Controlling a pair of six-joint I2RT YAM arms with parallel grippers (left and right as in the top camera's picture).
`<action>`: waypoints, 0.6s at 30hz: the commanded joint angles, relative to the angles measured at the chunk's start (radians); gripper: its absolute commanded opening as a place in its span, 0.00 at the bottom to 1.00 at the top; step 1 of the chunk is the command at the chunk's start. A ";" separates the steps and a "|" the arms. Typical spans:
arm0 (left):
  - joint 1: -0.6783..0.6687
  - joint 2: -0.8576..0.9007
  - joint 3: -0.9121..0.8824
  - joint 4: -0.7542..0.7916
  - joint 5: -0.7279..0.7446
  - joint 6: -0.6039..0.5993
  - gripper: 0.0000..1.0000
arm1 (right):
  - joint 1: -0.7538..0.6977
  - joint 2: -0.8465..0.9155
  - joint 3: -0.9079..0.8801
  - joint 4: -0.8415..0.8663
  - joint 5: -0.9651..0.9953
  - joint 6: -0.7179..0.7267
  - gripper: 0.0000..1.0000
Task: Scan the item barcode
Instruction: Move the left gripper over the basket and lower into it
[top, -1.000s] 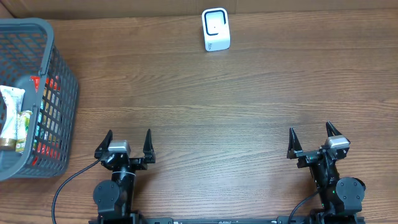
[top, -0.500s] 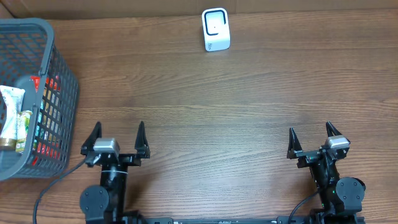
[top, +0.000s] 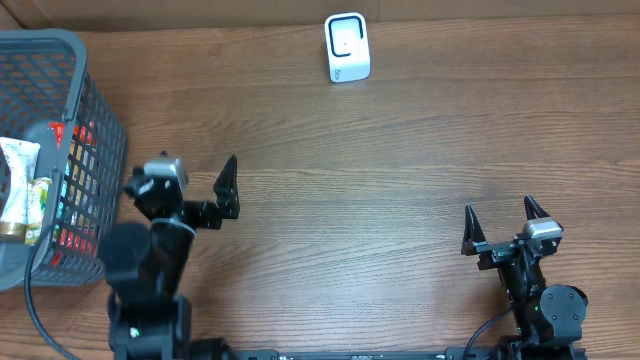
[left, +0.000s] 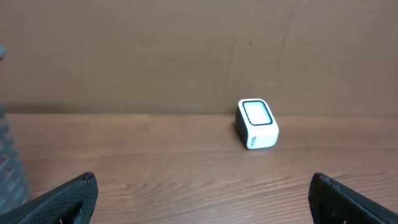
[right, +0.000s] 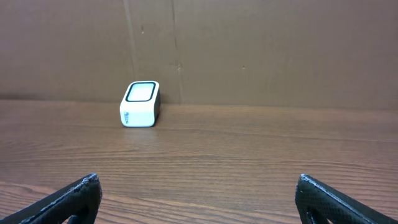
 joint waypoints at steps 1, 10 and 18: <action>-0.007 0.112 0.145 -0.089 0.071 0.009 0.99 | 0.005 -0.012 -0.011 0.003 0.009 0.000 1.00; -0.006 0.361 0.528 -0.447 0.076 0.026 1.00 | 0.005 -0.012 -0.011 0.003 0.009 0.000 1.00; -0.006 0.706 1.093 -0.904 0.138 0.039 1.00 | 0.005 -0.012 -0.011 0.003 0.010 0.000 1.00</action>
